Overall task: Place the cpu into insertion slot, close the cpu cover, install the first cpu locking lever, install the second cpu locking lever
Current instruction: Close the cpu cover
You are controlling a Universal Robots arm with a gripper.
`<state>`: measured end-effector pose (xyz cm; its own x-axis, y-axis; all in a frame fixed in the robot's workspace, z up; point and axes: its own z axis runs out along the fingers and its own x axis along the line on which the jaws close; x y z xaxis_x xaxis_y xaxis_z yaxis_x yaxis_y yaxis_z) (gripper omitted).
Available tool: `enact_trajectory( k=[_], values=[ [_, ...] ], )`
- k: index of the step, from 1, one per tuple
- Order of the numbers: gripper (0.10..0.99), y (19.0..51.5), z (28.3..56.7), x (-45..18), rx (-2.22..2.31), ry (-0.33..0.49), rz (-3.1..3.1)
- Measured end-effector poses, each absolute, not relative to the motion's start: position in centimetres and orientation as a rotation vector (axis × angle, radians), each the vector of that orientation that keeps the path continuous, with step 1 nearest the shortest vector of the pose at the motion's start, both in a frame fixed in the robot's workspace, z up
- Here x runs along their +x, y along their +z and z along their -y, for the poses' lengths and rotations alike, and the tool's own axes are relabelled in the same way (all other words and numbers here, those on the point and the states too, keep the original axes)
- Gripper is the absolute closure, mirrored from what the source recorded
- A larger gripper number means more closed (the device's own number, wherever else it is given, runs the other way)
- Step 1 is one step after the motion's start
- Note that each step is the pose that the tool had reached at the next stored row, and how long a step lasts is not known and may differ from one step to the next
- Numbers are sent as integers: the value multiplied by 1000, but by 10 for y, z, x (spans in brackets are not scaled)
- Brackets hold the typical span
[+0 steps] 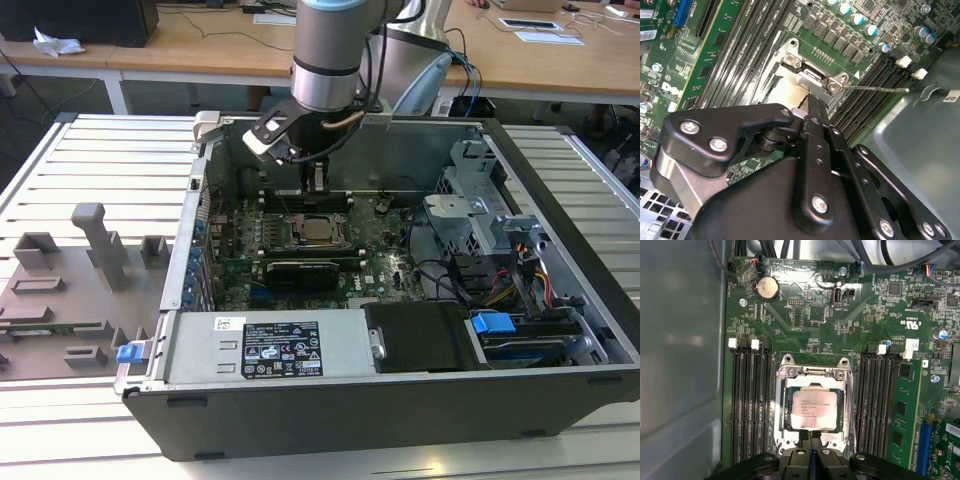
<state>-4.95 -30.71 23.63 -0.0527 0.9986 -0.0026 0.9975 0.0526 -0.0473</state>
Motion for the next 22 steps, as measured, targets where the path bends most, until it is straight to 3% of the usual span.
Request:
enact_trajectory(
  k=[22],
  values=[
    [980,207,307,-64,-2141,56,2257]
  ],
)
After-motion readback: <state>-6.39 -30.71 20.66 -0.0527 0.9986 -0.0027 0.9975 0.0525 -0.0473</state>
